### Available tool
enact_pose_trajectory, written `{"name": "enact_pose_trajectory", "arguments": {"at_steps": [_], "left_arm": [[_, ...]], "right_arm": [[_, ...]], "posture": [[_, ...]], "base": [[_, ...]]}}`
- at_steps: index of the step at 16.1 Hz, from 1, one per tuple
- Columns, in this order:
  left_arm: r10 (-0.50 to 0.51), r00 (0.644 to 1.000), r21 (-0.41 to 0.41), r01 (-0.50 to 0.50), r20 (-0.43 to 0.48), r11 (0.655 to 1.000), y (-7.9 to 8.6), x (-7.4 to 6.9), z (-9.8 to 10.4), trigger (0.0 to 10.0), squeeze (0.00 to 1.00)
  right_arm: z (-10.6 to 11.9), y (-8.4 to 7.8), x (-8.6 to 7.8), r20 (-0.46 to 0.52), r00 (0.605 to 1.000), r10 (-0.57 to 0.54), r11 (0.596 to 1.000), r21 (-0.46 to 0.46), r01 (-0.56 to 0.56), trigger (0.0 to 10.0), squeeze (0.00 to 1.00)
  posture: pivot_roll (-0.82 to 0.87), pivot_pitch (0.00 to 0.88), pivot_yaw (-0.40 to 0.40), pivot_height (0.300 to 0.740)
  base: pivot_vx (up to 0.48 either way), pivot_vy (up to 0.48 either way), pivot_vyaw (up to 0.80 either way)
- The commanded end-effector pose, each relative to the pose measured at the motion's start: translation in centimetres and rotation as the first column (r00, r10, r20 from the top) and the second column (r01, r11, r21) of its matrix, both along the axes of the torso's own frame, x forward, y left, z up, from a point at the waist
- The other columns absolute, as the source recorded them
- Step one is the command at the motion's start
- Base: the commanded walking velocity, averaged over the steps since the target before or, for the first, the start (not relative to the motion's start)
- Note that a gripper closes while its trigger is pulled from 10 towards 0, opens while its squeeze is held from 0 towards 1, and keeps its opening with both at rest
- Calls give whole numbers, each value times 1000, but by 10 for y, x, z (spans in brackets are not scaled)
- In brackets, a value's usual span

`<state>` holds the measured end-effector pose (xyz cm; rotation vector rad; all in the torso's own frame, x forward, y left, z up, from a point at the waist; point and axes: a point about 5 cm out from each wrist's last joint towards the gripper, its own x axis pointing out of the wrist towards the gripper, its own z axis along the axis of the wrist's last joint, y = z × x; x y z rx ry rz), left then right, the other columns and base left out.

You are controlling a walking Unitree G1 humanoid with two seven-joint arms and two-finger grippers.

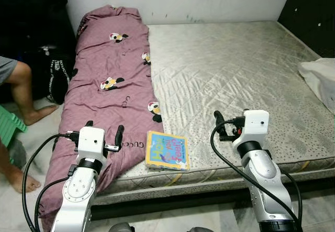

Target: Clean up the room

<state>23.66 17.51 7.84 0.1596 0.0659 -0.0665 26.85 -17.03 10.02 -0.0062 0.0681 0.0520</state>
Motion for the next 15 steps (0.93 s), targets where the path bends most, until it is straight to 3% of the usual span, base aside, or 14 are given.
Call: {"name": "enact_pose_trajectory", "arguments": {"at_steps": [1,5,11,15], "left_arm": [[-7,1000,1,7,8,1000,-2,2,4,10000,0],[24,1000,-3,-24,19,1000,-1,3,5,10000,0],[30,999,-41,-28,32,999,0,5,8,10000,0],[25,999,-48,-23,33,999,-1,5,9,10000,0]], "right_arm": [[0,1,1,-11,1000,11,1000,7,-10,10000,0],[0,2,2,-13,1000,23,1000,4,-23,10000,0],[0,3,7,-15,999,41,999,-2,-41,10000,0],[2,2,9,-8,999,45,999,-25,-45,10000,0]], "posture": [[-87,0,-42,681],[-85,0,-48,652],[-80,0,-57,652],[-79,0,-61,652]], "base": [[0,0,0],[0,0,0],[0,0,0],[245,0,0]]}}
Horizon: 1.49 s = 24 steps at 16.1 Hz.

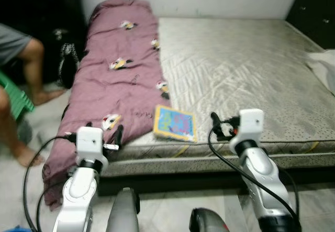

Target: Clean up the room

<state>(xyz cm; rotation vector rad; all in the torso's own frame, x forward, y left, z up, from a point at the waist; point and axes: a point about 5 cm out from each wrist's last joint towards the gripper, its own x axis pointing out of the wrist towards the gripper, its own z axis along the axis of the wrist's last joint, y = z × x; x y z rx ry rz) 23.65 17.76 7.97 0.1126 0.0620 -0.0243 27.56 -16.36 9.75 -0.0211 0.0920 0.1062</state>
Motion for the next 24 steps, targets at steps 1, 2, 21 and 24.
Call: {"name": "enact_pose_trajectory", "arguments": {"at_steps": [1,2,21,24], "left_arm": [[-18,999,-1,18,28,1000,-4,5,7,10000,0],[-28,999,-10,28,30,1000,-4,5,8,10000,0],[21,995,12,-20,-93,1000,-1,-32,-6,10000,0],[-18,999,24,19,-50,1000,-5,-9,7,10000,0]], "right_arm": [[5,-4,2,20,1000,-6,1000,-16,6,10000,0],[4,-3,2,19,1000,5,1000,-10,-5,10000,0],[-19,31,-31,-97,960,262,965,51,-258,10000,0],[0,43,-14,-35,953,302,952,64,-299,10000,0]], "posture": [[-79,0,-61,652],[-79,0,-61,652],[-24,51,-85,652],[-33,0,-87,652]], "base": [[255,0,0],[262,0,0],[80,0,0],[0,0,0]]}}
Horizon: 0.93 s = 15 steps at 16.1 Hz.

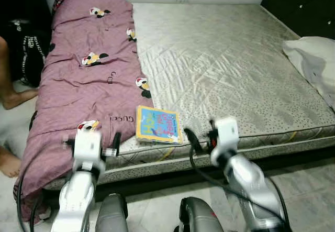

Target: Clean up the room

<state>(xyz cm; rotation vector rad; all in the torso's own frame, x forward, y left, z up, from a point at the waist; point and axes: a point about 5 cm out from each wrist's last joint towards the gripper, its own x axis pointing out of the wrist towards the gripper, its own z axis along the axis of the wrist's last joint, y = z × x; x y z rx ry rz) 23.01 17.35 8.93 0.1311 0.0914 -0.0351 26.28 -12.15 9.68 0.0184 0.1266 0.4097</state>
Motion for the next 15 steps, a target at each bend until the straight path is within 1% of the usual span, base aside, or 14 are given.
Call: {"name": "enact_pose_trajectory", "arguments": {"at_steps": [1,2,3,4,5,7,8,10,13,15], "left_arm": [[-3,1000,1,3,-9,1000,0,6,0,10000,0],[12,1000,-6,-12,-9,1000,2,10,-2,10000,0],[14,1000,-21,-14,-8,1000,3,5,-1,10000,0],[-1,1000,-18,1,-6,1000,1,3,1,10000,0],[-9,1000,-16,8,-24,1000,-1,-2,-5,10000,0],[-3,999,-17,2,-32,1000,0,-1,-9,10000,0],[-2,1000,-18,1,-31,1000,0,1,-8,10000,0],[-10,1000,-30,9,-18,999,-3,9,-6,10000,0],[-30,999,-37,30,-13,999,-4,11,-4,10000,0],[-63,998,-55,62,-4,997,-6,9,-3,10000,0]], "right_arm": [[2,-1,3,11,1000,1,1000,3,-1,10000,0],[-4,-8,6,10,1000,-29,999,-15,29,10000,0],[-6,-15,3,4,997,-71,997,-4,71,10000,0],[-3,-17,3,11,998,-68,998,0,68,10000,0],[-7,-18,1,11,997,-71,997,-21,72,10000,0],[-8,-19,4,10,995,-95,995,-19,95,10000,0],[-6,-20,6,15,994,-106,994,-15,107,10000,0],[-3,-23,9,28,991,-133,991,0,133,10000,0],[-3,-25,7,30,989,-141,990,-9,142,10000,0],[-4,-30,5,24,986,-168,986,-11,168,10000,0]], "posture": [[-26,0,-75,652],[-21,0,-75,652],[-25,0,-64,652],[-20,0,-60,652],[-22,0,-58,652],[-33,0,-54,652],[-36,0,-54,652],[-45,0,-55,652],[-57,0,-53,652],[-61,0,-51,652]], "base": [[0,0,0],[0,0,0],[0,0,488],[0,0,800],[0,0,800],[0,0,650],[0,0,0],[0,0,0],[0,0,0],[0,0,0]]}}
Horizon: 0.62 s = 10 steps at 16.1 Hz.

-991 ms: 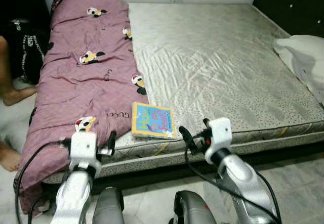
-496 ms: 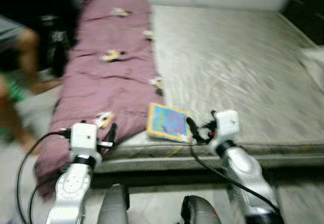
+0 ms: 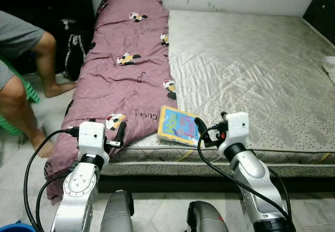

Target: Clean up the room

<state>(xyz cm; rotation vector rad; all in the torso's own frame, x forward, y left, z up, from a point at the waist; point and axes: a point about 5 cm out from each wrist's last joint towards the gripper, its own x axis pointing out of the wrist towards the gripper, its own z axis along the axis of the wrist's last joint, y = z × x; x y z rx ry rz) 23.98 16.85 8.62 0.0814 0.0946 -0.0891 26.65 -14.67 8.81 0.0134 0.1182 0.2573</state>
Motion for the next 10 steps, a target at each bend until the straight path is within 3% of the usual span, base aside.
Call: {"name": "enact_pose_trajectory", "arguments": {"at_steps": [1,10], "left_arm": [[-13,1000,-5,13,2,1000,-1,-1,0,10000,0],[-27,1000,-22,27,4,999,-3,-2,0,10000,0]], "right_arm": [[4,-5,1,13,1000,-18,1000,-1,18,10000,0],[5,-7,5,15,999,-31,999,-17,32,10000,0]], "posture": [[-61,0,-52,652],[-62,0,-60,652]], "base": [[251,0,0],[316,0,0]]}}
